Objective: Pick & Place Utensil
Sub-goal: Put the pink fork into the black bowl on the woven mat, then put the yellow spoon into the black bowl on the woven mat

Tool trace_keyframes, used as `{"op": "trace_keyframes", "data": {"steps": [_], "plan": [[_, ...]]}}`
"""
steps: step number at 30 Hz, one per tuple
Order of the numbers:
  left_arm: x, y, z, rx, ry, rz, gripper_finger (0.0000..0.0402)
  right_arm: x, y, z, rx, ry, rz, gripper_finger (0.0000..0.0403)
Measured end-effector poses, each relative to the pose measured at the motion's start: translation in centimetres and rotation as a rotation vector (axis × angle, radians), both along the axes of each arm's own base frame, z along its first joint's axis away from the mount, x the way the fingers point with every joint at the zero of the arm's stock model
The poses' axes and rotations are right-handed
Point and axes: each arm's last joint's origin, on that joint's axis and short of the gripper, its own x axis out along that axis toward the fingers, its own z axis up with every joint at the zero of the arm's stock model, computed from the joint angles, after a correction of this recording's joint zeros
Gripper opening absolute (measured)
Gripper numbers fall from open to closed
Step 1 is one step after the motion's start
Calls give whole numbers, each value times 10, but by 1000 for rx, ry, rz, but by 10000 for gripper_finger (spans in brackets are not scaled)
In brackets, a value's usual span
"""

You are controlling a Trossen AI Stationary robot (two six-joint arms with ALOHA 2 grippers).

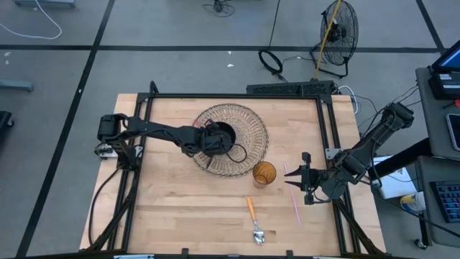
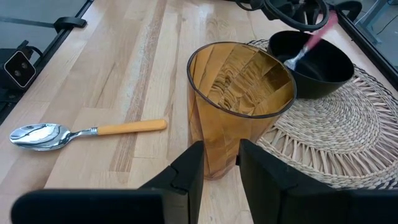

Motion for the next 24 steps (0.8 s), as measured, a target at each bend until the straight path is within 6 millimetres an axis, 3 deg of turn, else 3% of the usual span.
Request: {"op": "trace_keyframes", "data": {"steps": [16, 24], "plan": [[0, 3, 4, 133, -37, 59, 88, 0, 0, -4, 0, 0, 0, 89], [-11, -1, 37, 100, -256, 170, 88, -2, -2, -18, 0, 5, -3, 89]]}}
